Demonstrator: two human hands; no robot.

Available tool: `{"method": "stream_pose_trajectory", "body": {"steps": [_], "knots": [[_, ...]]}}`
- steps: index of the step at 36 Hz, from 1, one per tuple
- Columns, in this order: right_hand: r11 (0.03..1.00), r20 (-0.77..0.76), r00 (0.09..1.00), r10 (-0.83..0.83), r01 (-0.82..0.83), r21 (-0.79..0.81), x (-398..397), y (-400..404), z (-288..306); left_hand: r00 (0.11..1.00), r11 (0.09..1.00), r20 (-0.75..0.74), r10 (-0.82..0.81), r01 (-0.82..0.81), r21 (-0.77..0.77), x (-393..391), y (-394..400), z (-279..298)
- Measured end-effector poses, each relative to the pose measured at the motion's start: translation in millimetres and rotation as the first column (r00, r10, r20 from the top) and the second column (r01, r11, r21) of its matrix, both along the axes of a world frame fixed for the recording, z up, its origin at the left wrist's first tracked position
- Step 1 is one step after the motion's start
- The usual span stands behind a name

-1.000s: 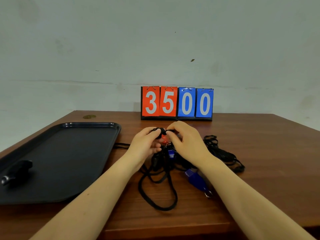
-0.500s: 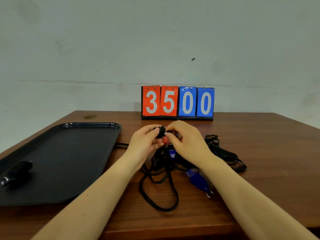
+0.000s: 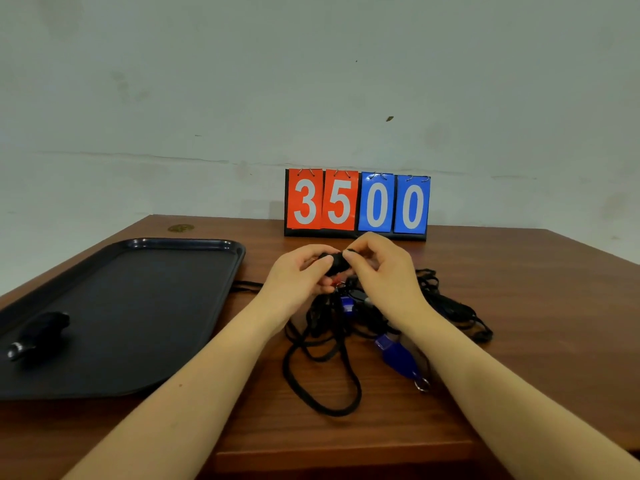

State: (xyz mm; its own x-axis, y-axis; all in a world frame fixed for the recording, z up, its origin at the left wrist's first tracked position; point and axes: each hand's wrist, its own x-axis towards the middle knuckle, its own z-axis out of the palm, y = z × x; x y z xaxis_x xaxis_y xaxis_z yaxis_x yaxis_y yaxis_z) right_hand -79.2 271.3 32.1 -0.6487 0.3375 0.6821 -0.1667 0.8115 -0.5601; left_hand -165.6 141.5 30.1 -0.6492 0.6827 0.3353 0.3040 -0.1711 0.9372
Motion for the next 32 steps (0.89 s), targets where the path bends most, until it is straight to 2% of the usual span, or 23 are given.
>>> {"method": "stream_pose_trajectory", "body": {"steps": [7, 12, 16, 21, 32], "knots": [[0.981, 0.041, 0.997, 0.070, -0.061, -0.184, 1, -3, 2, 0.995, 0.999, -0.102, -0.002, -0.002, -0.036, -1, -3, 0], [0.898, 0.047, 0.984, 0.174, -0.139, -0.417, 0, 1, 1, 0.980, 0.998, -0.199, 0.009, -0.022, -0.063, -4, -4, -1], [0.666, -0.051, 0.940, 0.337, -0.277, -0.693, 0, 2, 0, 0.983, 0.998, -0.182, 0.023, -0.034, -0.058, -3, -2, -1], [0.397, -0.138, 0.908, 0.395, -0.305, -0.866, -3, 4, 3, 0.981, 0.989, -0.162, 0.110, -0.124, -0.084, -5, 3, -2], [-0.055, -0.258, 0.856, 0.448, -0.261, -0.964, -2, 16, 7, 0.989, 0.996, -0.141, 0.048, -0.058, -0.073, -2, 2, -3]]}}
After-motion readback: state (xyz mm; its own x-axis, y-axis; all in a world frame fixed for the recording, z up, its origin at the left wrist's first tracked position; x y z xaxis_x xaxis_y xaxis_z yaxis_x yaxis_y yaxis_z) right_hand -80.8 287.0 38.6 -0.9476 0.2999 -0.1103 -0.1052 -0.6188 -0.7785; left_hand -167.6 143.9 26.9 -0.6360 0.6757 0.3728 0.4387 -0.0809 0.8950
